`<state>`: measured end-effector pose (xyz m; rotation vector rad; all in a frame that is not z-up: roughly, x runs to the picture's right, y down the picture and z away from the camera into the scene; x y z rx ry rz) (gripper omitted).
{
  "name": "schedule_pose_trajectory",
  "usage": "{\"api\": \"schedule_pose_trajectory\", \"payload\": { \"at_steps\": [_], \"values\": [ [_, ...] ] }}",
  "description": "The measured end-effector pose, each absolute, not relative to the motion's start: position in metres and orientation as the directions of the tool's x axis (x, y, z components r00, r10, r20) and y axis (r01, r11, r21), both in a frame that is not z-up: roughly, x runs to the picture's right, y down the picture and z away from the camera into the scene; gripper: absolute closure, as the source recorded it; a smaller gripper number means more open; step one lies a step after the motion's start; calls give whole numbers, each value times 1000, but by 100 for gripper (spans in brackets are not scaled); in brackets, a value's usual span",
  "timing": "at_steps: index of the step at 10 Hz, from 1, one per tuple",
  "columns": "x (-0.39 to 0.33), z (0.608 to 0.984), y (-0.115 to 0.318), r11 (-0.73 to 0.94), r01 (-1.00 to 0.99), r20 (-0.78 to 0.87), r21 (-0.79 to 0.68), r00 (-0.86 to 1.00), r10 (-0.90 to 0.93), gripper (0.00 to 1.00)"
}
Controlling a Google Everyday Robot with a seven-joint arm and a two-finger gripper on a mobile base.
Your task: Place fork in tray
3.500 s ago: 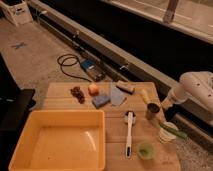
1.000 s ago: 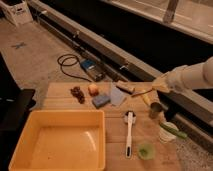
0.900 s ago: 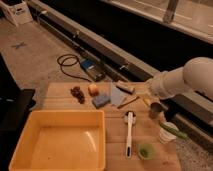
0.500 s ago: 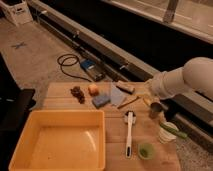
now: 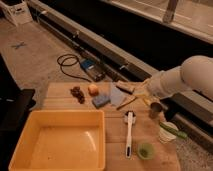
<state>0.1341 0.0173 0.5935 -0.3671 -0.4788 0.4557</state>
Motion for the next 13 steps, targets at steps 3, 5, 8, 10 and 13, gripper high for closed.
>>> {"api": "schedule_pose_trajectory", "payload": {
  "at_steps": [3, 5, 8, 10, 13],
  "values": [
    [64, 585, 25, 868, -198, 445, -456, 793, 415, 100],
    [10, 580, 35, 877, -102, 511, -470, 778, 365, 100],
    [-60, 571, 55, 870, 38, 599, -492, 739, 307, 100],
    [-109, 564, 73, 855, 144, 656, -498, 708, 263, 100],
    [-128, 561, 82, 846, 184, 674, -500, 696, 246, 100]
  ]
}}
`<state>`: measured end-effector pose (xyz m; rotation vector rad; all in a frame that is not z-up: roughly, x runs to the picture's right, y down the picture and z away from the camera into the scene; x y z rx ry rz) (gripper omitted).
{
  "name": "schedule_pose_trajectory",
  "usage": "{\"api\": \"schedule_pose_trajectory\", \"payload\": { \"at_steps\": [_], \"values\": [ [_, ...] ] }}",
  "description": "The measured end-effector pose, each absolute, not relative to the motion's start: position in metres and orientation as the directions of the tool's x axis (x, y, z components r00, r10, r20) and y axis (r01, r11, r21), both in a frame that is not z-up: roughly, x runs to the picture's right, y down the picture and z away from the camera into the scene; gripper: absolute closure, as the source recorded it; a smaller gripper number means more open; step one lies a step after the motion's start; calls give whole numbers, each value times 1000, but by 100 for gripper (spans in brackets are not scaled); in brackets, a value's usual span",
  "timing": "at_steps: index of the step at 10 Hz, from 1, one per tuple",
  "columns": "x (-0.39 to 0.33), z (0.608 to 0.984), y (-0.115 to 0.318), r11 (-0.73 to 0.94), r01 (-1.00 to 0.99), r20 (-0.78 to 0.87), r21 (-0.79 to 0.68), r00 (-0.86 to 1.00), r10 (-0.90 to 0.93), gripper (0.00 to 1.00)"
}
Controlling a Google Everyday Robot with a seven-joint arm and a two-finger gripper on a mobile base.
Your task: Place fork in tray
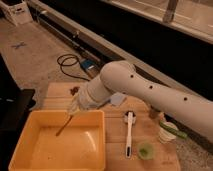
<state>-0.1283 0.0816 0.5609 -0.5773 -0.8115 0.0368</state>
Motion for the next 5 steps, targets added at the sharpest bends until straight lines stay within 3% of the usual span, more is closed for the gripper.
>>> {"api": "schedule_pose_trajectory", "payload": {
  "at_steps": [5],
  "values": [
    [-127, 563, 82, 840, 189, 669, -508, 702, 246, 100]
  ]
}}
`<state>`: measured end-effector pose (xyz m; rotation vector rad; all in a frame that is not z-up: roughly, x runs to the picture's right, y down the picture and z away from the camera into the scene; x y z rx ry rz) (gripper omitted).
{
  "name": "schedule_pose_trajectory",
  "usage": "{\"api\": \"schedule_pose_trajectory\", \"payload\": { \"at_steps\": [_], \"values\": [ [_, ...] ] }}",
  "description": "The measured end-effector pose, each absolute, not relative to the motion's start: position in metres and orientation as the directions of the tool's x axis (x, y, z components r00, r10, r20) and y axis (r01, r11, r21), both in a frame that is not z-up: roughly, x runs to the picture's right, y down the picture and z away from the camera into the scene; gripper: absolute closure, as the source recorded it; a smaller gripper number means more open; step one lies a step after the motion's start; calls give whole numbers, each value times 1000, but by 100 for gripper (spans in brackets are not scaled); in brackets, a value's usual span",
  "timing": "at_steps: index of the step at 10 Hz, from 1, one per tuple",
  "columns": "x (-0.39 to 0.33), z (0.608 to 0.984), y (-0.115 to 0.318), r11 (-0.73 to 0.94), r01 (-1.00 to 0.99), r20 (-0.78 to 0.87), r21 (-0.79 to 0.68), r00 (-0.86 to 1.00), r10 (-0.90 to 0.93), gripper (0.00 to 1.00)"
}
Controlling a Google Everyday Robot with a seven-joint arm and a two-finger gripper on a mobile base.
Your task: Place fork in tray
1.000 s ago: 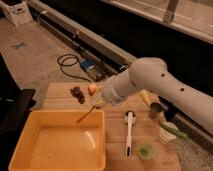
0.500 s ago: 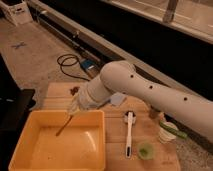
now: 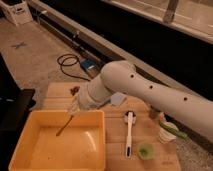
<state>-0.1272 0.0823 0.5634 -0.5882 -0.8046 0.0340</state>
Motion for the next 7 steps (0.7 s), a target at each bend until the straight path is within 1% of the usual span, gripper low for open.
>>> {"api": "schedule_pose_trajectory", "payload": {
  "at_steps": [2, 6, 7],
  "values": [
    [-140, 576, 94, 812, 222, 668, -539, 701, 252, 100],
    [-169, 629, 151, 734, 250, 650, -632, 687, 326, 99],
    [-177, 645, 166, 704, 254, 638, -663, 683, 354, 91]
  ]
}}
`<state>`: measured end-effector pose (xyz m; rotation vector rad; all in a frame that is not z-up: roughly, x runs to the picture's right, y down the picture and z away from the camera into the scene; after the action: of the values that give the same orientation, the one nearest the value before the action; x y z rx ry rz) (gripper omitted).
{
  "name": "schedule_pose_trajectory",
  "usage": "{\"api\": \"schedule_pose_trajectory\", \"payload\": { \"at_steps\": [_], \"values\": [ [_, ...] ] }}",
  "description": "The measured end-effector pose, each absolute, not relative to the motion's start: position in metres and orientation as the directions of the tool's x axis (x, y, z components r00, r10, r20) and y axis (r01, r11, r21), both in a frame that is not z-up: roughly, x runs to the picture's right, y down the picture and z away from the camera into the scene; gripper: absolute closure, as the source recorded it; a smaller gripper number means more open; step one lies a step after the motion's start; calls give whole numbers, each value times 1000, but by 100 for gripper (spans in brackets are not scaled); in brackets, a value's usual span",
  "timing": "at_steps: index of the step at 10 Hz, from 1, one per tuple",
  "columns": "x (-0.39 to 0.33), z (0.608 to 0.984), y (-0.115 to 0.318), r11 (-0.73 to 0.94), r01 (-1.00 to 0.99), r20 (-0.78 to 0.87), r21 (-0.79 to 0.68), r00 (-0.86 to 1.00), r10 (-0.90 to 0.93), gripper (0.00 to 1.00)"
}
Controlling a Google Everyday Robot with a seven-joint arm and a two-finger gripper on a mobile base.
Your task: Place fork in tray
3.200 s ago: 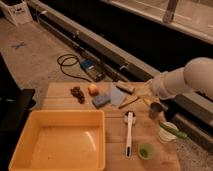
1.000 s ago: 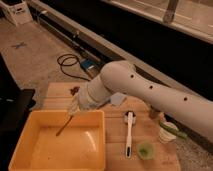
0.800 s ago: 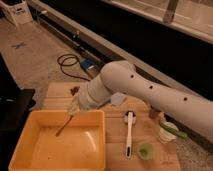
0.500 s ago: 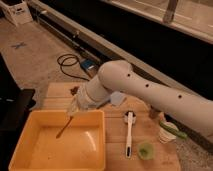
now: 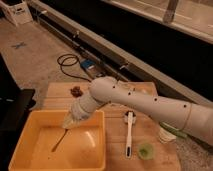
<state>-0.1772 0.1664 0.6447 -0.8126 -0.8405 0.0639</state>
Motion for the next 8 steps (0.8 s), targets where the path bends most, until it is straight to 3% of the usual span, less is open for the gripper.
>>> {"api": "schedule_pose_trajectory", "payload": {
  "at_steps": [6, 7, 8],
  "values": [
    [-194, 685, 185, 627, 203, 579, -752, 658, 481, 32],
    [-193, 687, 183, 628, 194, 576, -754, 654, 490, 24],
    [-193, 688, 182, 628, 187, 575, -755, 650, 497, 22]
  ]
}}
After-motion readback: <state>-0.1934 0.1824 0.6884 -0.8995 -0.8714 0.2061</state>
